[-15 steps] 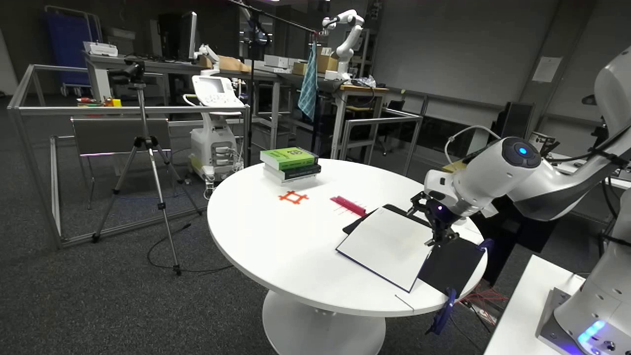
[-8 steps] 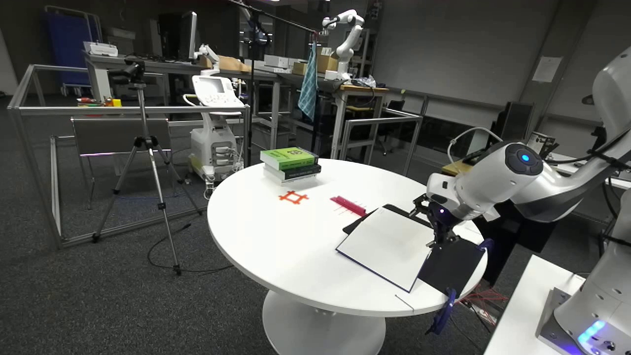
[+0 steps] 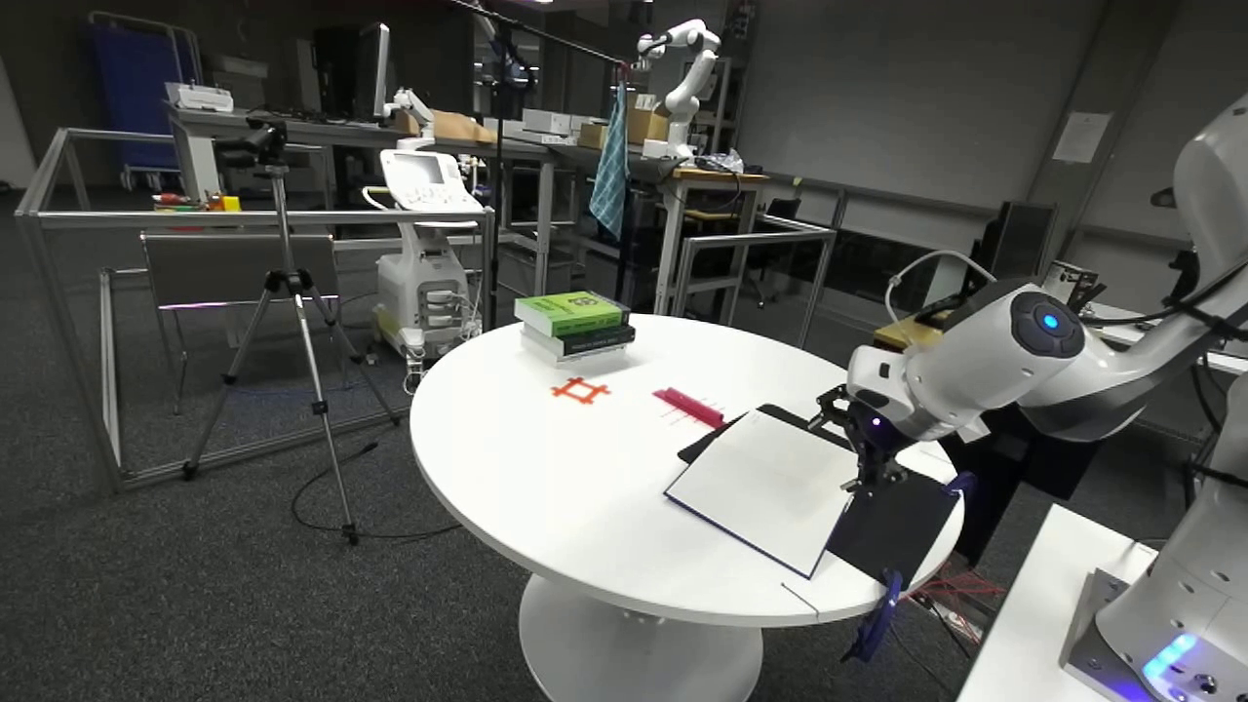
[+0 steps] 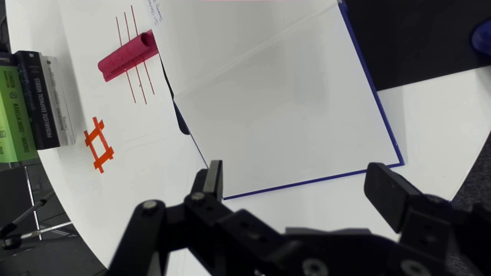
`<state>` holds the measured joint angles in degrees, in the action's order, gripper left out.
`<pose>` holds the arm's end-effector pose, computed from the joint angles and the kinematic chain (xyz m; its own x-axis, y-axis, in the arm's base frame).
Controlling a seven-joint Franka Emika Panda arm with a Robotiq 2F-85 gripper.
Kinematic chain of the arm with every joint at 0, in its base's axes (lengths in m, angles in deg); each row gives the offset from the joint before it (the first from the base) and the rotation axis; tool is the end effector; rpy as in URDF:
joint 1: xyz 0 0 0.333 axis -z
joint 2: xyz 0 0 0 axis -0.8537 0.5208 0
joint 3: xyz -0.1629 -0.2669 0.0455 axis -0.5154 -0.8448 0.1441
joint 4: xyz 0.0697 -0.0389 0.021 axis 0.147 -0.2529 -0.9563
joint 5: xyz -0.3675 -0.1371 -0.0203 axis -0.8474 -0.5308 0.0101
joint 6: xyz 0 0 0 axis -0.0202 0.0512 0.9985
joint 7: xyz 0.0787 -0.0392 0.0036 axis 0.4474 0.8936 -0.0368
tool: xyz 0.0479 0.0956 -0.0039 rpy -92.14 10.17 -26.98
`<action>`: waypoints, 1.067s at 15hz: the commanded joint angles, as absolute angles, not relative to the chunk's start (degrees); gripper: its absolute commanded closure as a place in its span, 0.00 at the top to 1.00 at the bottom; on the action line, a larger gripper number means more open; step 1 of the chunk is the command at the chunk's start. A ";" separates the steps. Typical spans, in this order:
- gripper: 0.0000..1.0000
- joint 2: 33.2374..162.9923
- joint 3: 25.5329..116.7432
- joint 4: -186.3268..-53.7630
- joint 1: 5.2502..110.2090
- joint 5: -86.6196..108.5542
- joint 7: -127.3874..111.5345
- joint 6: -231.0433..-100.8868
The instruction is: Close the blue book.
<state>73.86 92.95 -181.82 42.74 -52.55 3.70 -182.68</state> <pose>0.3243 0.2406 0.2717 0.2600 0.9615 -0.0886 0.8076 -0.1663 0.5657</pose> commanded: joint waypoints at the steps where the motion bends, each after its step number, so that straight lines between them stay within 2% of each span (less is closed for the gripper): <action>1: 1.00 72.88 94.46 -182.90 42.87 -60.85 13.32 -183.57; 11: 1.00 74.35 93.78 -187.03 43.93 -81.07 27.33 -183.25; 16: 1.00 78.47 90.00 -186.69 43.62 -86.65 28.02 -182.74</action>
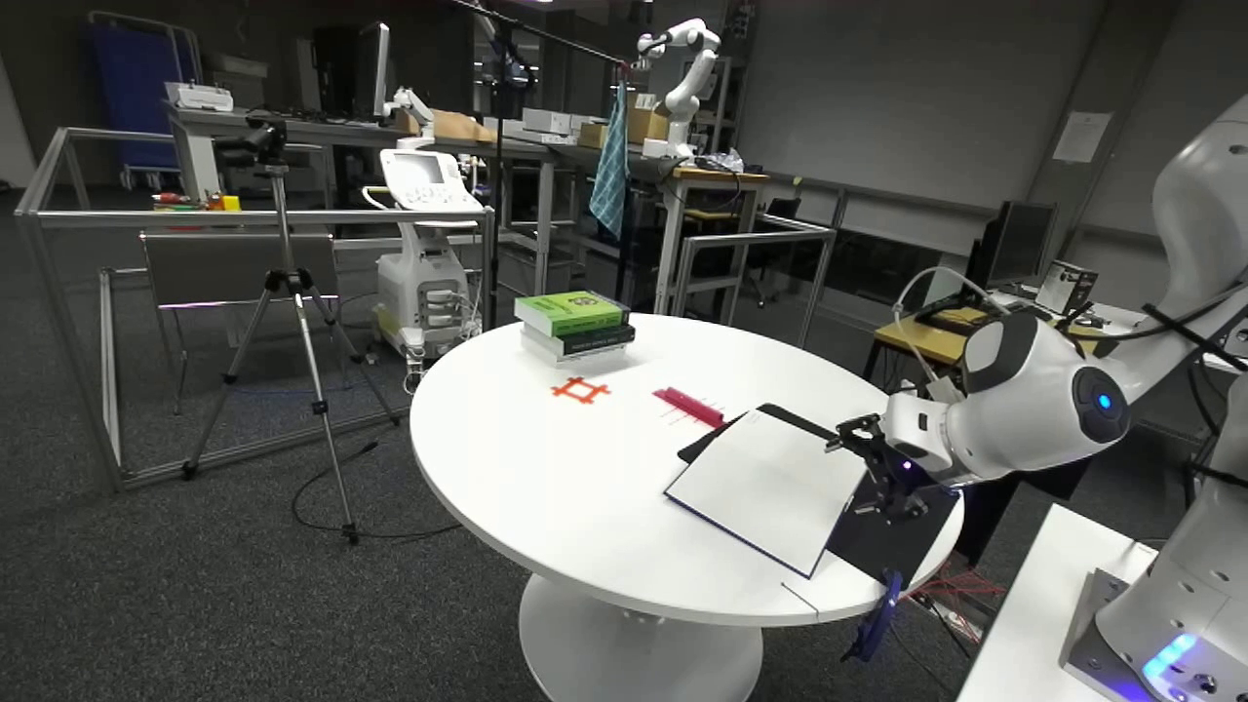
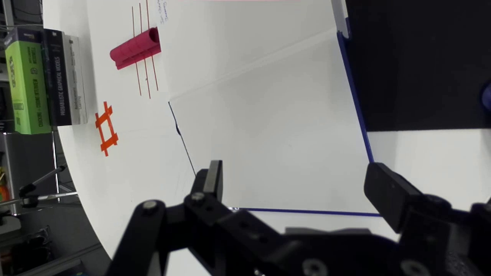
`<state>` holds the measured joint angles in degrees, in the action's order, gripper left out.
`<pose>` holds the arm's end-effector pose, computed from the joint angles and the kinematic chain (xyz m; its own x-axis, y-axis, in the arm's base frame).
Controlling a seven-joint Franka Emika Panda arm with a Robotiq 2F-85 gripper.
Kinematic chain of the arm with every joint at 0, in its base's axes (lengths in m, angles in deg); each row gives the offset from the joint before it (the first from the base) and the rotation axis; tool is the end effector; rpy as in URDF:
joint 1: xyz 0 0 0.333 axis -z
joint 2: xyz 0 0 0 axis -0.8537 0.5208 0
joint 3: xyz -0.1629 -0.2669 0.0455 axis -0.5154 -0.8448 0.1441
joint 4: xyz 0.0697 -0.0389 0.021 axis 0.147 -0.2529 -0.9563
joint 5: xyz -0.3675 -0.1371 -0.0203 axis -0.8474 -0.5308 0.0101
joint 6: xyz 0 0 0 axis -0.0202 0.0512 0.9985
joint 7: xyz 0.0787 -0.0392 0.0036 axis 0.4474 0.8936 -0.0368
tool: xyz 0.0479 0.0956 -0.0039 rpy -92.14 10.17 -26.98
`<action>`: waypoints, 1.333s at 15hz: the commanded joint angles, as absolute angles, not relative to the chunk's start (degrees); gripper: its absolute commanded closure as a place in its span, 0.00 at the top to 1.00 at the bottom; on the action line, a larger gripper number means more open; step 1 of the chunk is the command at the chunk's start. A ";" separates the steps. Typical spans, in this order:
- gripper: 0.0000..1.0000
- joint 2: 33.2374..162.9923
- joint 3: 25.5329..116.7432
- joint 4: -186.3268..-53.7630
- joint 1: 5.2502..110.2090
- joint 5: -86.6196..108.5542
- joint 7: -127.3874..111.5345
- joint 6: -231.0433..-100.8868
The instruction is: Close the blue book.
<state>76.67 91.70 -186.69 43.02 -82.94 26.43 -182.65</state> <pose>0.2866 0.2069 0.2199 0.1530 0.9809 -0.1201 0.7617 -0.0396 0.6467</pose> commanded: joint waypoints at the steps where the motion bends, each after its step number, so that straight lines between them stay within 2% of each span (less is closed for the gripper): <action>1: 1.00 79.24 89.50 -186.68 43.74 -87.31 27.95 -182.68; 20: 1.00 87.86 89.48 -183.52 44.17 -95.09 24.85 -181.14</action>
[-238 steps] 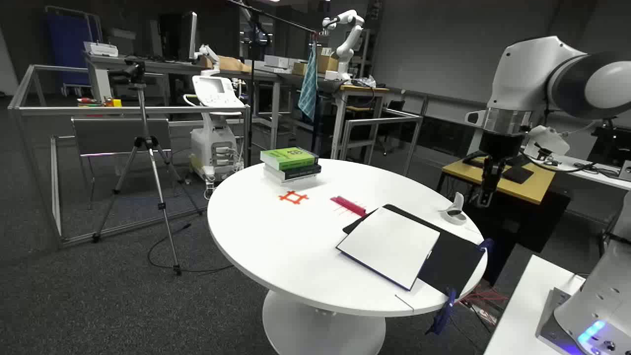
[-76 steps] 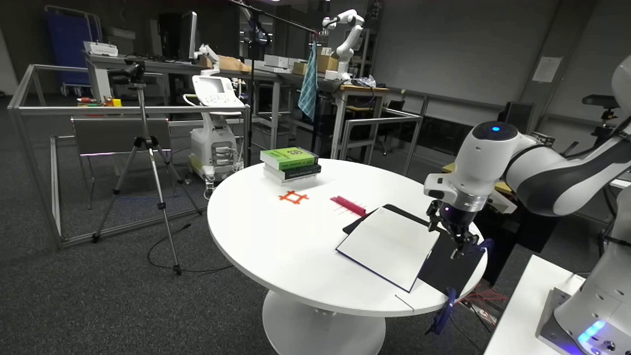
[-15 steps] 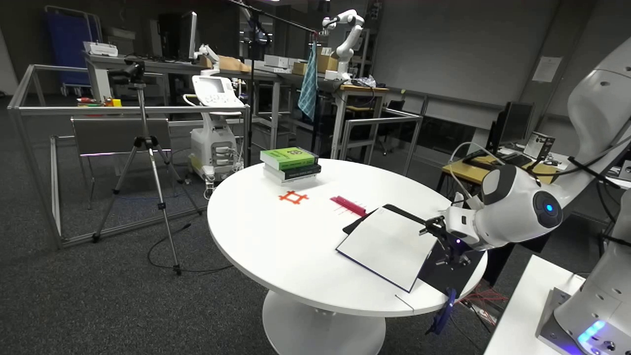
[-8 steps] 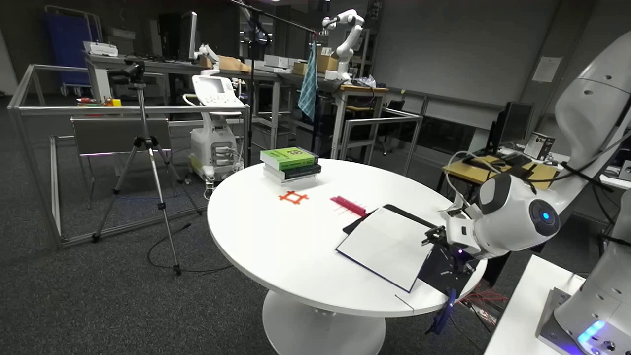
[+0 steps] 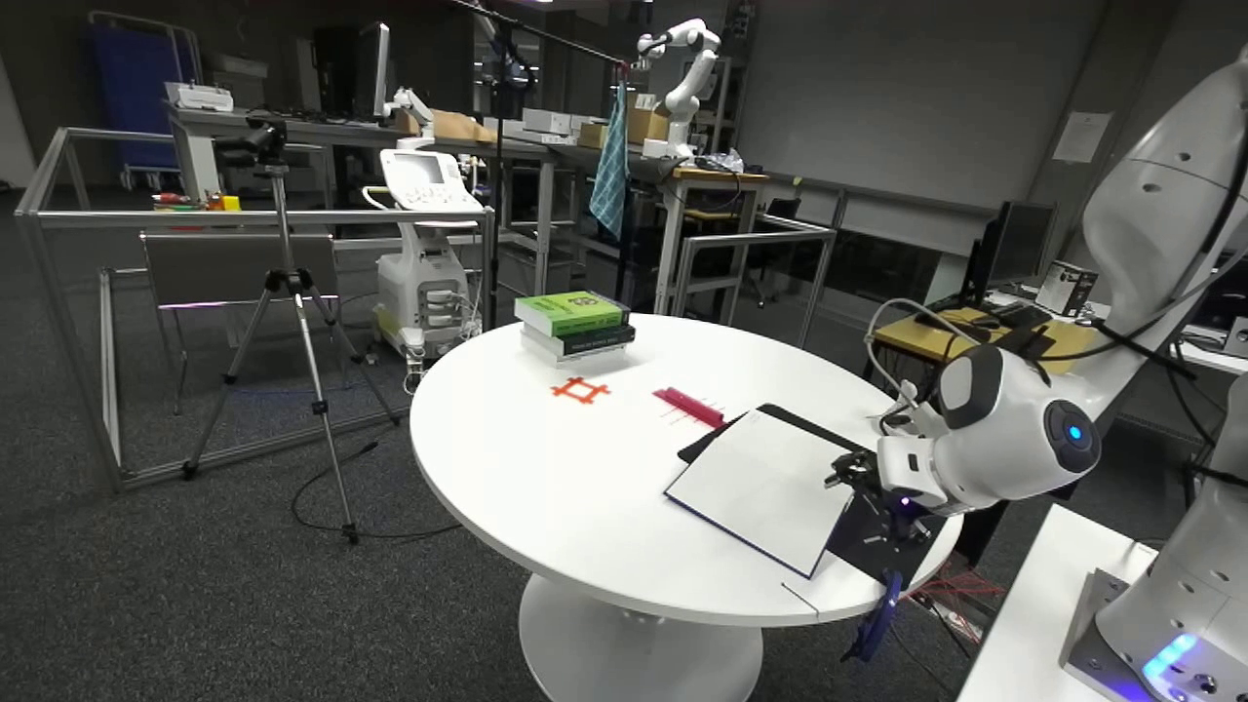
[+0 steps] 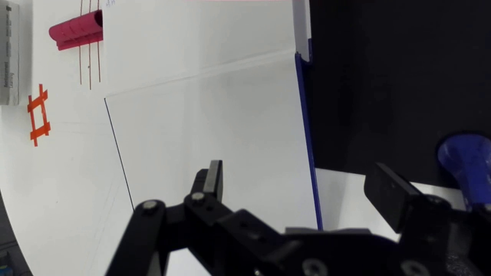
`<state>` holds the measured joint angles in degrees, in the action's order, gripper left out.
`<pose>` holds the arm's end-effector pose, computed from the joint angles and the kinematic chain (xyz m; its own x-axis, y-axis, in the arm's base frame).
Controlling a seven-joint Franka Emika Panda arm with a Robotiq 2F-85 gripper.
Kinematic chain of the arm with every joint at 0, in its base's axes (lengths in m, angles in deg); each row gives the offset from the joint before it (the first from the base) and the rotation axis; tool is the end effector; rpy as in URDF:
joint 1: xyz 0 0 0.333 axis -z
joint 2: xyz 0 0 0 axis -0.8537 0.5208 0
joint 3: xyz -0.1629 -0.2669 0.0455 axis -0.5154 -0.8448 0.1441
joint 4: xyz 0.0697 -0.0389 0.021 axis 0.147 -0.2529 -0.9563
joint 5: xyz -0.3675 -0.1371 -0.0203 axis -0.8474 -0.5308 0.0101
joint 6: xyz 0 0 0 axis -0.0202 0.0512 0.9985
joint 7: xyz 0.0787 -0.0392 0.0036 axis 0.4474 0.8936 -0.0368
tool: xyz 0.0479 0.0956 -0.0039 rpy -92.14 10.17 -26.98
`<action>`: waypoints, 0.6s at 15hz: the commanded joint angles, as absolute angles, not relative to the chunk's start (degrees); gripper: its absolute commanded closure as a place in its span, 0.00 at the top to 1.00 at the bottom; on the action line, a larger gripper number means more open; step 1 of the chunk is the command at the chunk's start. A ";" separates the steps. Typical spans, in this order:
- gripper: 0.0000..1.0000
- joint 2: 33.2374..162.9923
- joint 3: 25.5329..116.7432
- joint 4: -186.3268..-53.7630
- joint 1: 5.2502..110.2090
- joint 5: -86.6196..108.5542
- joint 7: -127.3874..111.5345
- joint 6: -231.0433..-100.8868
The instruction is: Close the blue book.
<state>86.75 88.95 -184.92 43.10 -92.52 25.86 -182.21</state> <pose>0.2829 0.1900 0.1687 0.0256 0.9743 -0.2237 0.8233 0.1064 0.5576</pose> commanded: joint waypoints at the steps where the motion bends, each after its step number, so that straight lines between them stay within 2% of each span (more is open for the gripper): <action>1: 1.00 88.30 89.38 -183.30 44.32 -94.12 23.86 -181.03; 9: 1.00 88.54 90.30 -183.69 44.55 -94.00 24.79 -182.35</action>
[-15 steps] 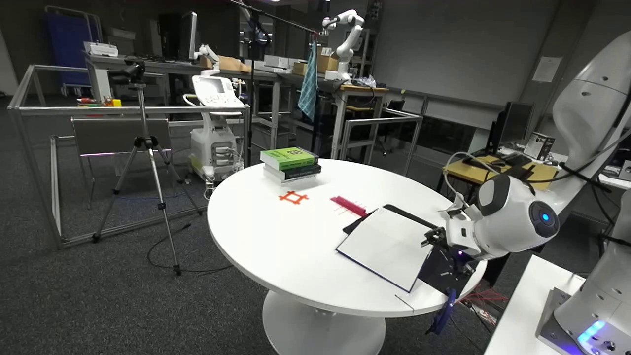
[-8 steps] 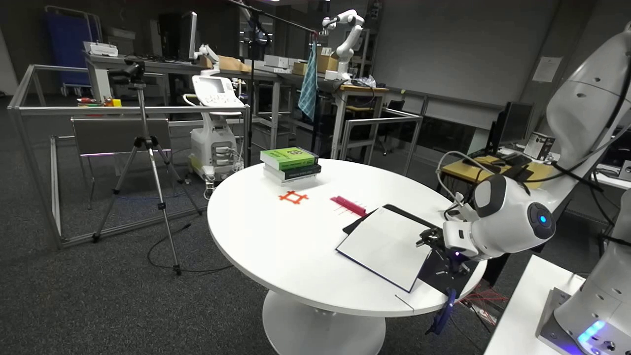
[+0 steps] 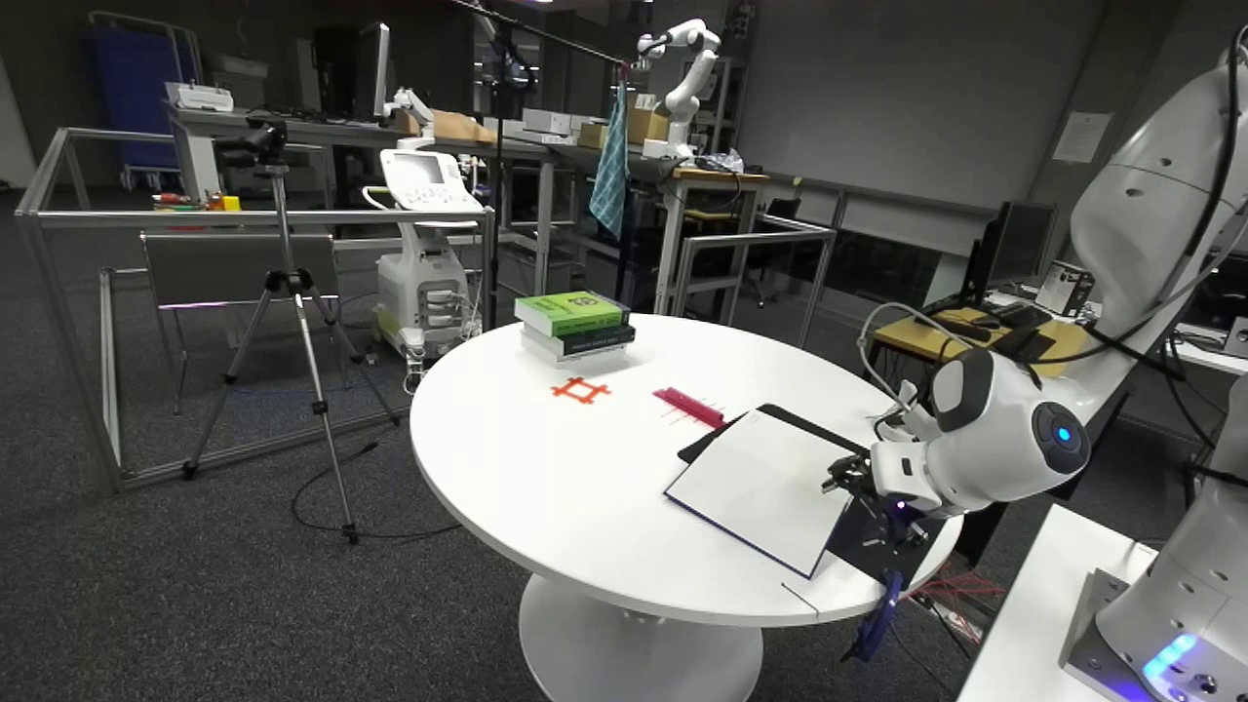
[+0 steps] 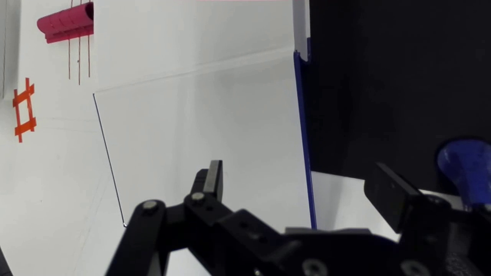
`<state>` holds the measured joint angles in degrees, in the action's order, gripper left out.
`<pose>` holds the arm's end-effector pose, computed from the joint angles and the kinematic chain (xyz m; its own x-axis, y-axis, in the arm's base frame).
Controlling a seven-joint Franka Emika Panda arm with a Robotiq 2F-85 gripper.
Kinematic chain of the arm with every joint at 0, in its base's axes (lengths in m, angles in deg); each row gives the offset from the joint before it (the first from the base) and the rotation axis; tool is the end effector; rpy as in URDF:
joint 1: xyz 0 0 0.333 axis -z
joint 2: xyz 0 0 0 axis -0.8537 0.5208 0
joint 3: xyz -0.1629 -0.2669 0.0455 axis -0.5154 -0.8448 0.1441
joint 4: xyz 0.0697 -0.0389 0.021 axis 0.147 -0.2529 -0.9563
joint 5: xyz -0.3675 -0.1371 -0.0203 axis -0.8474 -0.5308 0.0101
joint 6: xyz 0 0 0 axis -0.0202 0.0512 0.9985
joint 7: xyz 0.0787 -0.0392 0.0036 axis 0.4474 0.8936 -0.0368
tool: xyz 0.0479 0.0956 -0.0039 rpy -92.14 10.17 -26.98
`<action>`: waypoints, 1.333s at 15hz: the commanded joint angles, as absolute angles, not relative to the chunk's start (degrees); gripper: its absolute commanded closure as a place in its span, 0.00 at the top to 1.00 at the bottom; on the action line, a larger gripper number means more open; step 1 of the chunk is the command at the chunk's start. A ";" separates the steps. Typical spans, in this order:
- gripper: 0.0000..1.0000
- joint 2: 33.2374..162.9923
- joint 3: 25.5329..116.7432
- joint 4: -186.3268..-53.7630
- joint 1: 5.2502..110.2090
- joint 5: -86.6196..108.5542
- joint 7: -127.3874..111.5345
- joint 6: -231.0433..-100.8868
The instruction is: Close the blue book.
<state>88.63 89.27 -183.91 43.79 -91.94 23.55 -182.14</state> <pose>0.2864 0.1908 0.1621 0.0046 0.9698 -0.2438 0.8353 0.1303 0.5341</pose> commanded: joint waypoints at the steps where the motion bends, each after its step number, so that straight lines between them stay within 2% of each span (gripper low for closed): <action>1: 1.00 88.57 90.53 -183.65 44.45 -95.14 25.22 -182.32; 11: 1.00 89.86 91.65 -182.49 44.72 -105.31 29.91 -181.46; 20: 1.00 95.39 91.58 -178.64 46.69 -106.83 29.25 -181.24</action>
